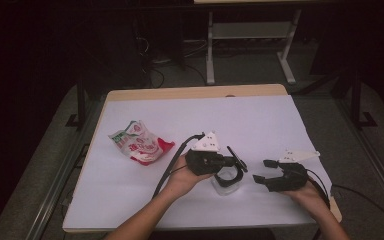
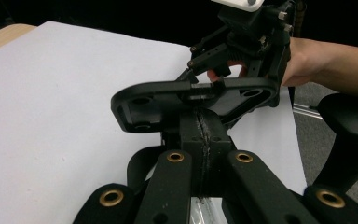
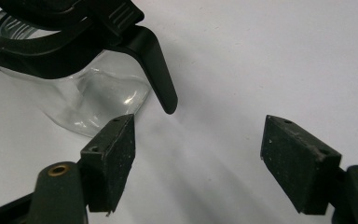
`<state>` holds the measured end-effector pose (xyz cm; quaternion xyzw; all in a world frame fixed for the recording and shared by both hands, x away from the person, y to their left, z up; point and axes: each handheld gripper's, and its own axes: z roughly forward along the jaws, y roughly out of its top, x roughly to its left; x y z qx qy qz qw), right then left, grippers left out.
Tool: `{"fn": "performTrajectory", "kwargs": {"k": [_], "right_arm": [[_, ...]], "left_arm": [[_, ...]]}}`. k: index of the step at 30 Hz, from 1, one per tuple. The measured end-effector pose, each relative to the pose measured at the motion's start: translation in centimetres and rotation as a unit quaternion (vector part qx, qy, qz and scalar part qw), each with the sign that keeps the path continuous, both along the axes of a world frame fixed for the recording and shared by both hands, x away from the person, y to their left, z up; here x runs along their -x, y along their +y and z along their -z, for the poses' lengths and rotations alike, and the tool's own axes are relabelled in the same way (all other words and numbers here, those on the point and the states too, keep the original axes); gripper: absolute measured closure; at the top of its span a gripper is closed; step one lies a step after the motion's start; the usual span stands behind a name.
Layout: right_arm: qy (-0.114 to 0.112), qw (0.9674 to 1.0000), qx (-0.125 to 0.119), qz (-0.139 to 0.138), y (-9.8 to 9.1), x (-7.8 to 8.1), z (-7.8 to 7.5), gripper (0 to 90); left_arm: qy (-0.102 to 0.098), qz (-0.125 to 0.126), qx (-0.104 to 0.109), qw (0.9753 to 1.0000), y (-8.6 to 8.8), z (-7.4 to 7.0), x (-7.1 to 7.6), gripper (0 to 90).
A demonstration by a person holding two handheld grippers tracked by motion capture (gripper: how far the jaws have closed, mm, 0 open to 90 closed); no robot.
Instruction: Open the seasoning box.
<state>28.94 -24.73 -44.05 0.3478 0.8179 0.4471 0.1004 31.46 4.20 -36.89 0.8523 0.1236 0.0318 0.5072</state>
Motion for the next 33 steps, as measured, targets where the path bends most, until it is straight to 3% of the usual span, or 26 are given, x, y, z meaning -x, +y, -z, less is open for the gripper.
{"fn": "performTrajectory", "kwargs": {"k": [15, 33], "right_arm": [[0.001, 1.0, 0.0, -0.002, 0.0, 0.0, 0.0, 25.8], [-0.001, 1.0, 0.001, -0.005, 0.1, 0.0, 0.0, 25.8]], "left_arm": [[0.0, 0.004, -0.004, 1.0, -1.8, -0.4, -0.9, 89.7], [0.006, 0.007, -0.01, 0.9999, -3.0, 0.2, -1.5, 89.7]]}}
